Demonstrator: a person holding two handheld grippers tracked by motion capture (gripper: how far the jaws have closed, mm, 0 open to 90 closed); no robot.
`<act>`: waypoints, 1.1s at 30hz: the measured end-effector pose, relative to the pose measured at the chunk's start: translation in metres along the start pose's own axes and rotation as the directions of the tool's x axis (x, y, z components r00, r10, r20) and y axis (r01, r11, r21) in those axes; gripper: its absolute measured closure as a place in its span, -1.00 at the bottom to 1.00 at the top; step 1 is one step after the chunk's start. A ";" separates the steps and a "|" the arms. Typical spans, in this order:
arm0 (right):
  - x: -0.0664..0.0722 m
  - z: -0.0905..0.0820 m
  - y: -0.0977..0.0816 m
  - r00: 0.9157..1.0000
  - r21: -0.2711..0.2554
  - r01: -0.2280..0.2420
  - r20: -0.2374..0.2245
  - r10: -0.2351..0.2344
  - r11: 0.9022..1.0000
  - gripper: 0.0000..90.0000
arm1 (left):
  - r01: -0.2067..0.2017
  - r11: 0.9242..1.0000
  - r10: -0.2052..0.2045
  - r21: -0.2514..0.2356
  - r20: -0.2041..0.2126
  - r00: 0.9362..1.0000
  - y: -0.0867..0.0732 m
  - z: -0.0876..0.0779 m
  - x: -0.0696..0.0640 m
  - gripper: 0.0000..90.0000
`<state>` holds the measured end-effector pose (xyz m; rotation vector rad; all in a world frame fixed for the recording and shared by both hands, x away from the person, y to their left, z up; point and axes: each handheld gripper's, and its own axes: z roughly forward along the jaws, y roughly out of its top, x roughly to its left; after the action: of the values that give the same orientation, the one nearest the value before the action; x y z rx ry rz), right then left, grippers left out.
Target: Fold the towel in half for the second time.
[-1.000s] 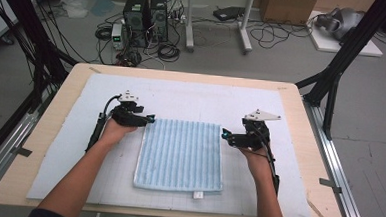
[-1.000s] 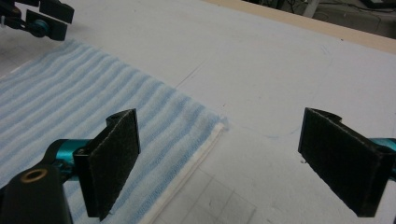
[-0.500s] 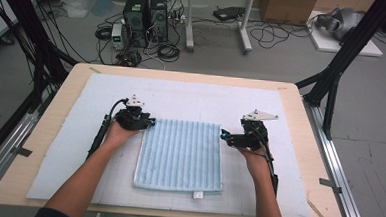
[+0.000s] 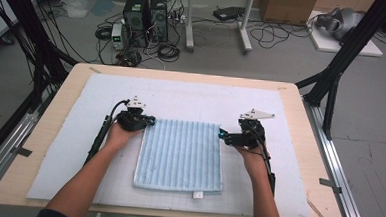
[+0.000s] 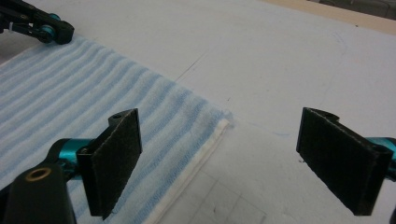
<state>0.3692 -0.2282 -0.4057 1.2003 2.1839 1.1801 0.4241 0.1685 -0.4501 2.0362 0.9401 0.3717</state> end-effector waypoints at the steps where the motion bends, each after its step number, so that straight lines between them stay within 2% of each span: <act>1: 0.000 0.002 0.000 1.000 0.003 -0.006 0.002 0.006 1.000 -0.69 | 0.010 1.000 -0.010 -0.006 -0.002 1.000 0.000 0.000 0.000 0.92; 5: -0.005 0.013 0.000 1.000 0.017 -0.030 0.004 0.030 0.999 -0.59 | 0.020 1.000 -0.020 -0.021 0.001 1.000 -0.001 -0.002 0.001 0.93; 8: -0.009 0.024 0.002 0.999 0.045 -0.045 -0.006 0.045 0.998 -0.38 | 0.052 0.997 -0.051 -0.050 0.007 0.999 0.000 -0.003 0.001 0.93; 10: -0.010 0.032 0.004 0.999 0.068 -0.048 -0.017 0.049 0.997 -0.27 | 0.057 0.996 -0.056 -0.062 0.013 0.998 0.000 -0.004 0.001 0.93; 12: -0.008 0.041 0.006 0.999 0.093 -0.041 -0.029 0.044 0.995 -0.18 | 0.058 0.996 -0.057 -0.067 0.013 0.998 0.001 -0.005 0.001 0.93; 16: -0.004 0.057 0.012 0.999 0.132 -0.029 -0.017 0.031 0.991 -0.04 | 0.069 0.995 -0.068 -0.075 0.021 0.997 0.000 -0.008 0.003 0.93; 21: -0.003 0.070 0.009 0.999 0.198 -0.024 -0.027 0.030 0.980 0.16 | 0.083 0.993 -0.080 -0.082 0.033 0.996 -0.001 -0.009 0.003 0.93; 23: -0.003 0.071 0.008 0.999 0.200 -0.031 -0.027 0.038 0.979 0.25 | 0.088 0.993 -0.085 -0.081 0.035 0.996 -0.001 -0.008 0.004 0.93; 24: -0.004 0.071 0.008 0.999 0.198 -0.031 -0.029 0.037 0.980 0.37 | 0.087 0.993 -0.085 -0.080 0.036 0.996 -0.002 -0.008 0.004 0.93; 25: -0.004 0.071 0.008 0.999 0.201 -0.022 -0.032 0.029 0.979 0.55 | 0.088 0.993 -0.085 -0.080 0.039 0.996 -0.001 -0.008 0.004 0.93; 26: -0.005 0.071 0.008 0.998 0.198 -0.021 -0.059 0.033 0.980 0.80 | 0.091 0.992 -0.088 -0.086 0.036 0.995 -0.001 -0.008 0.004 0.93; 27: -0.004 0.071 0.008 0.997 0.198 -0.017 -0.074 0.032 0.980 0.84 | 0.089 0.992 -0.086 -0.091 0.035 0.996 0.000 -0.008 0.004 0.93; 31: 0.004 0.072 0.013 0.999 0.187 0.045 -0.028 -0.040 0.981 0.88 | 0.122 0.982 -0.118 -0.141 0.037 0.992 0.003 -0.013 0.008 0.93; 33: 0.006 0.071 0.017 0.999 0.163 0.043 -0.014 -0.041 0.986 0.88 | 0.122 0.980 -0.120 -0.157 0.024 0.993 0.006 -0.015 0.010 0.94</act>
<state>0.4211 -0.1840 -0.4326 1.2076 2.3406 1.0090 0.4249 0.1821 -0.4369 1.8265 0.9891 0.3541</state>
